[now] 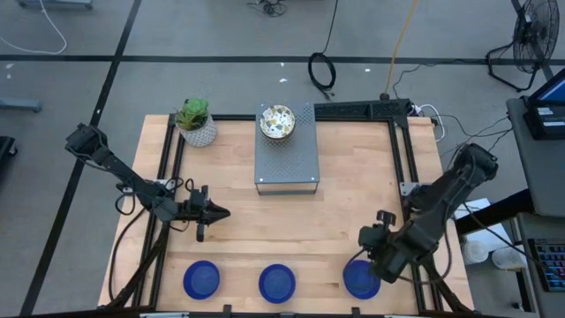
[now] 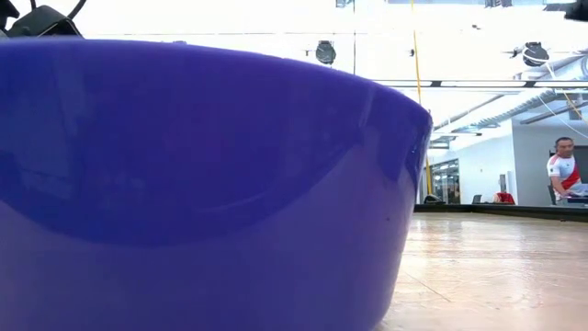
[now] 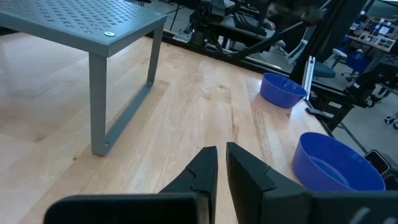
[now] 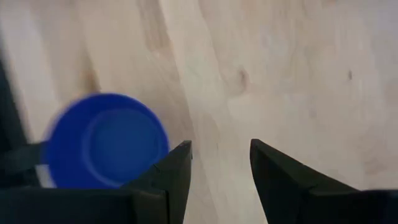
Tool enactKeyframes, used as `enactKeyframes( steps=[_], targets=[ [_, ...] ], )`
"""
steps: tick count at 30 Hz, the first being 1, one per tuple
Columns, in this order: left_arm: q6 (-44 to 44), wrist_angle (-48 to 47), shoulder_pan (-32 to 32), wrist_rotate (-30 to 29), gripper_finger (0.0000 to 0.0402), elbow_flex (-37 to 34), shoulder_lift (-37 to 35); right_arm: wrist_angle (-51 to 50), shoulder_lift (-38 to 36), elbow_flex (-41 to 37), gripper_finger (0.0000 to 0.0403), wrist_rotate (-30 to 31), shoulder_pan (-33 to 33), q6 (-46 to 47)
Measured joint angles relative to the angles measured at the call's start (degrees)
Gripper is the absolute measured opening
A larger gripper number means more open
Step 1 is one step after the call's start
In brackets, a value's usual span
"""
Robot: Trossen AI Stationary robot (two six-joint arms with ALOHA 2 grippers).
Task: Pick & Place Mini bowls
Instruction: Put the right blue bowl on the shelf
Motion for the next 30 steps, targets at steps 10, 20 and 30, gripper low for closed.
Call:
enactKeyframes(
  steps=[10, 20, 30],
  targets=[
    [0.0, 0.0, 0.0, 0.0, 0.0037, 0.0, 0.0, 17.3, 0.0, -13.8, 0.0153, -10.1, -0.8, 1.6],
    [0.0, 0.0, 0.0, 0.0, 0.0037, 0.0, 0.0, 31.5, 0.0, -19.8, 0.0153, -13.1, -0.7, 1.6],
    [0.0, 0.0, 0.0, 0.0, 0.0037, 0.0, 0.0, 32.6, 0.0, -23.2, 0.0153, -13.4, -0.8, 1.8]
  ],
)
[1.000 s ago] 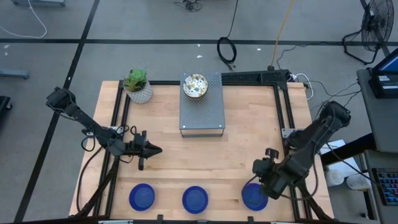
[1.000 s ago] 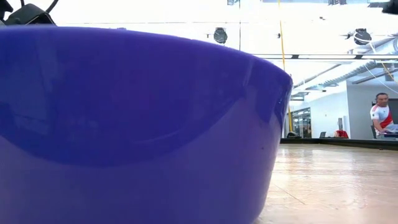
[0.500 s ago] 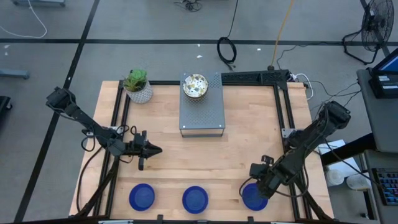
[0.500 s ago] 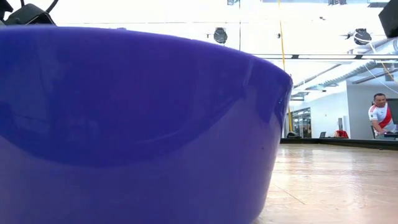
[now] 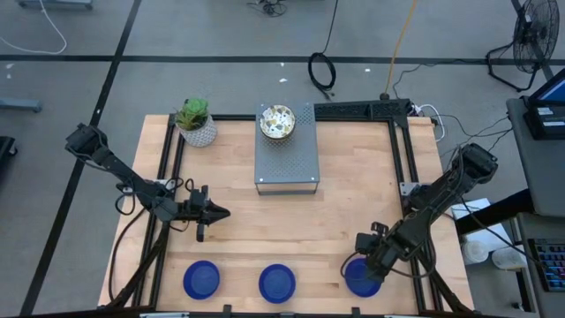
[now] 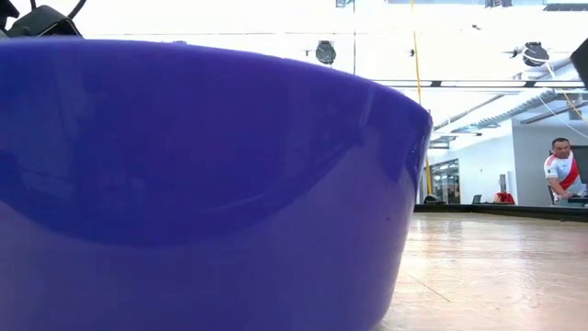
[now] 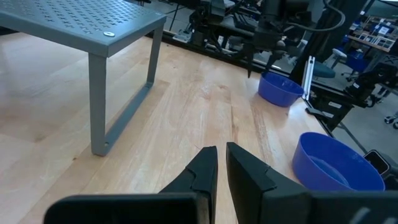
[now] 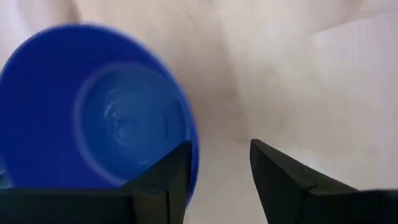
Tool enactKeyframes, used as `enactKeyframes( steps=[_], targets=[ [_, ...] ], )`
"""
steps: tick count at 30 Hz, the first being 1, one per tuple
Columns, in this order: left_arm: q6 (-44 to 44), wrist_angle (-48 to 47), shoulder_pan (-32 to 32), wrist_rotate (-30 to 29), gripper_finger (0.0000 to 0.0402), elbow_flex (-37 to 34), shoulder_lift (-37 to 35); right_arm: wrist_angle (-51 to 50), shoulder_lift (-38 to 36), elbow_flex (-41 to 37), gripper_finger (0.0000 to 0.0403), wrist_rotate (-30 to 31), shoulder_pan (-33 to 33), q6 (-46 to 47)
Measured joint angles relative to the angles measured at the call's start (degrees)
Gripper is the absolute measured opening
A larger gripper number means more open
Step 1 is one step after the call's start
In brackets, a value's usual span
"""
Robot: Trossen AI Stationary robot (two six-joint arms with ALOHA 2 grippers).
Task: Pick & Place Mini bowls
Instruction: Put the right blue bowl on the shelf
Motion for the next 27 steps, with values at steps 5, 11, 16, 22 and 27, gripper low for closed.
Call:
enactKeyframes(
  steps=[5, 11, 16, 22, 27],
  targets=[
    [0.0, 0.0, 0.0, 0.0, 0.0037, 0.0, 0.0, -2.5, 0.0, -0.1, 0.0153, 4.7, -1.5, 0.2],
    [0.0, 0.0, 0.0, 0.0, 0.0037, 0.0, 0.0, -6.1, 0.0, -0.1, 0.0153, 6.7, -4.8, -0.4],
    [0.0, 0.0, 0.0, 0.0, 0.0037, 0.0, 0.0, -9.1, 0.0, -0.2, 0.0153, 6.7, -7.2, -2.8],
    [0.0, 0.0, 0.0, 0.0, 0.0037, 0.0, 0.0, -9.3, 0.0, -0.6, 0.0153, 3.4, -7.8, -5.7],
    [0.0, 0.0, 0.0, 0.0, 0.0037, 0.0, 0.0, -9.2, 0.0, -0.6, 0.0153, 3.3, -7.8, -6.4]
  ],
)
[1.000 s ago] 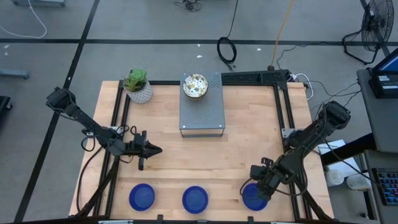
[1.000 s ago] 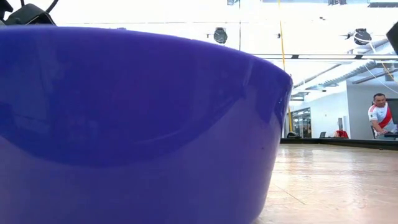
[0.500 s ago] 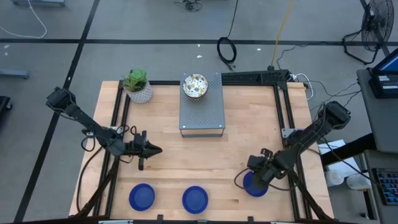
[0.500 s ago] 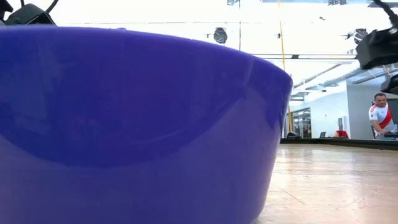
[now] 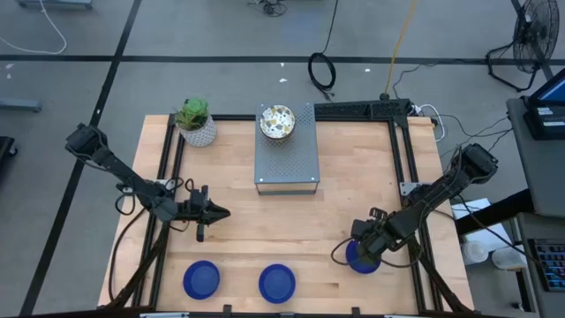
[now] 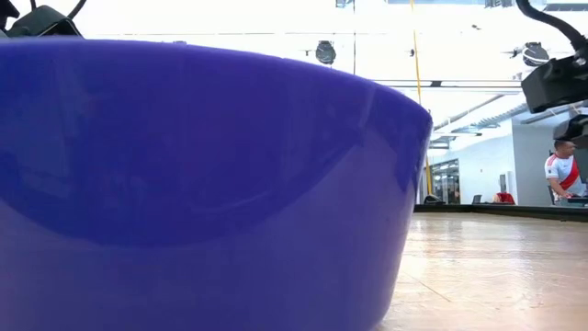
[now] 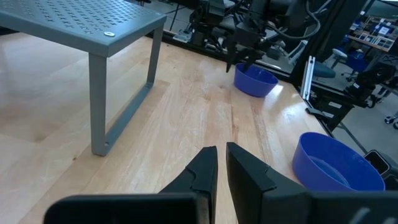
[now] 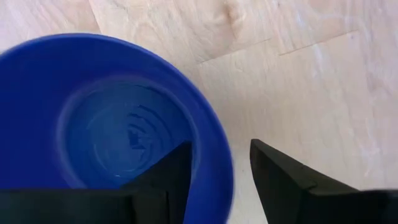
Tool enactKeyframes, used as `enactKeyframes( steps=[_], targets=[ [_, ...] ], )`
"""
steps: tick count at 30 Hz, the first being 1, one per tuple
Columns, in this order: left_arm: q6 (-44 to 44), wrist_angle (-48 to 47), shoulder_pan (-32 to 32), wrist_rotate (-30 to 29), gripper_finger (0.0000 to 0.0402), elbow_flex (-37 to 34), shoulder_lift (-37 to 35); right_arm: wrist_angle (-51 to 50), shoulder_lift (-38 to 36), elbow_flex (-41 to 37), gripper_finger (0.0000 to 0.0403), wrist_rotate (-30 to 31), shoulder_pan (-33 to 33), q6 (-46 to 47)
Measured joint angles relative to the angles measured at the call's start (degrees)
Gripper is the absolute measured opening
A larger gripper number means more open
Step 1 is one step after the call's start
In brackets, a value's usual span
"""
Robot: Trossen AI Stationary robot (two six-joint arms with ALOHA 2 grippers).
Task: Pick & Place Mini bowls
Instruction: Put the right blue bowl on the shelf
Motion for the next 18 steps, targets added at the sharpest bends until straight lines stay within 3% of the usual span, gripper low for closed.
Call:
enactKeyframes(
  steps=[18],
  targets=[
    [0.0, 0.0, 0.0, 0.0, 0.0037, 0.0, 0.0, 0.0, 0.0, 0.0, 0.0153, 0.0, 0.0, -0.3]
  ],
)
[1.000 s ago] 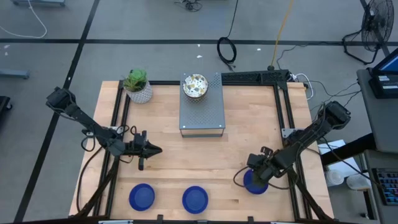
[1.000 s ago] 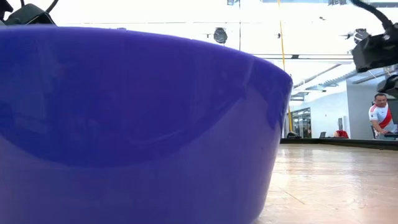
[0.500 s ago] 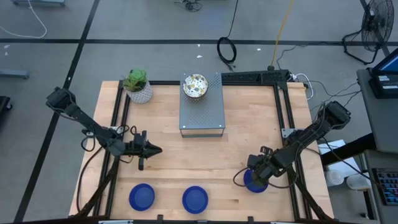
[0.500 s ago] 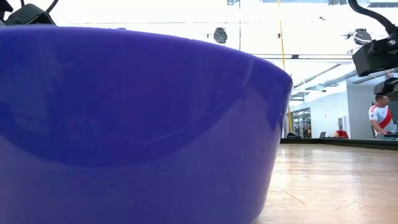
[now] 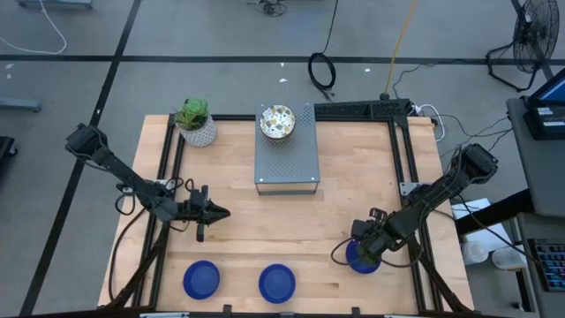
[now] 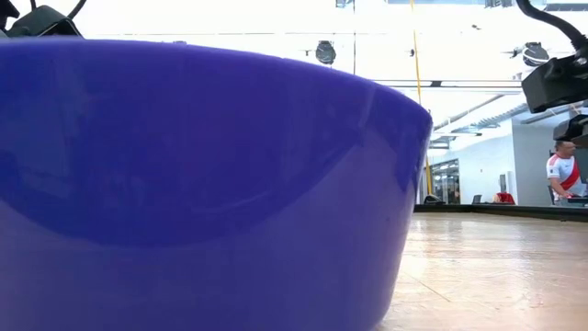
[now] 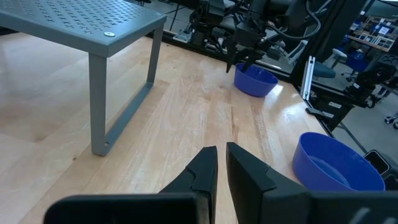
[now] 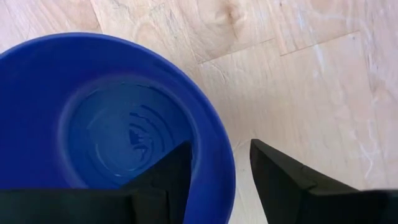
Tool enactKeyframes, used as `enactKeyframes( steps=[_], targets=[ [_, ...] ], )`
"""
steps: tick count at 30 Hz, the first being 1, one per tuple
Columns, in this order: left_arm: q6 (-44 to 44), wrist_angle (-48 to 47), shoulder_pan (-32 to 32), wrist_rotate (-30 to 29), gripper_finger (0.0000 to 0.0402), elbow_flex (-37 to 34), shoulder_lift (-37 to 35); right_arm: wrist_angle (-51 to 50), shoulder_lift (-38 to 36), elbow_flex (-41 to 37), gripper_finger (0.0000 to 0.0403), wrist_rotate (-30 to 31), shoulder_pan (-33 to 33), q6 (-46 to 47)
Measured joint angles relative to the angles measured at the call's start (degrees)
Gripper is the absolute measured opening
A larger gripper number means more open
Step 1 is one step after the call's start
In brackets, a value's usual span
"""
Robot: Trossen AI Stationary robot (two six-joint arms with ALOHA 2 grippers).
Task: Pick & Place Mini bowls
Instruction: Put the right blue bowl on the shelf
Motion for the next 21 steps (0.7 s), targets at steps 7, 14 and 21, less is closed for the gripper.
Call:
enactKeyframes(
  steps=[7, 14, 21],
  targets=[
    [0.0, 0.0, 0.0, 0.0, 0.0037, 0.0, 0.0, 0.0, 0.0, 0.0, 0.0153, 0.0, 0.0, 0.4],
    [0.0, 0.0, 0.0, 0.0, 0.0037, 0.0, 0.0, -0.1, 0.0, 0.0, 0.0151, 0.0, 0.0, 0.4],
    [0.0, 0.0, 0.0, 0.0, 0.0037, 0.0, 0.0, -0.1, 0.0, 0.0, 0.0109, 0.0, 0.0, 0.4]
  ],
)
